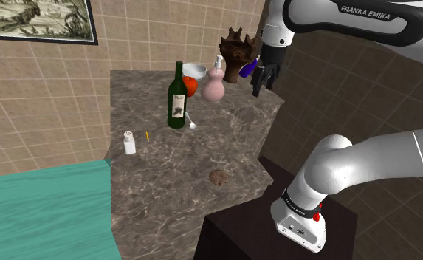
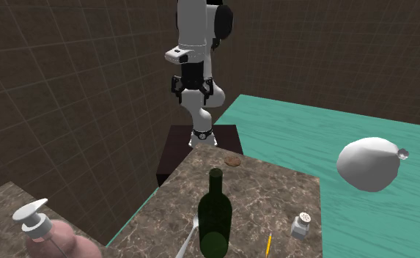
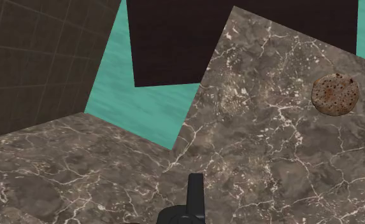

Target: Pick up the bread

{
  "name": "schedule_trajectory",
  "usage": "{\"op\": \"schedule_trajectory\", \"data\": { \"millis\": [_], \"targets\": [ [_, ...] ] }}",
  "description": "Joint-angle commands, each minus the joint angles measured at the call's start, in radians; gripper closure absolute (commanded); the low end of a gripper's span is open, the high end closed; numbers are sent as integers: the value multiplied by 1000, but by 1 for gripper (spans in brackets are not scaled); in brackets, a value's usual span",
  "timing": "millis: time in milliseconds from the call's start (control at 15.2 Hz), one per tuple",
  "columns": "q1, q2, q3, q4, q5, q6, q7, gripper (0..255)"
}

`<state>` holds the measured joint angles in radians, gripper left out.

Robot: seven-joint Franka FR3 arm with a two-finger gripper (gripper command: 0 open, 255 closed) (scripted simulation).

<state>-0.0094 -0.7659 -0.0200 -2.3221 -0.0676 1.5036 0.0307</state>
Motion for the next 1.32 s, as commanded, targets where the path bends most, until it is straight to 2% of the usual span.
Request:
{"op": "schedule_trajectory", "data": {
  "millis": [0, 660, 1254],
  "targets": [
    [0, 0, 0, 0, 0, 0, 0, 0],
    [155, -36, 32, -317, 40, 307, -177, 0],
    [316, 17, 67, -554, 84, 622, -333, 0]
  ]
}}
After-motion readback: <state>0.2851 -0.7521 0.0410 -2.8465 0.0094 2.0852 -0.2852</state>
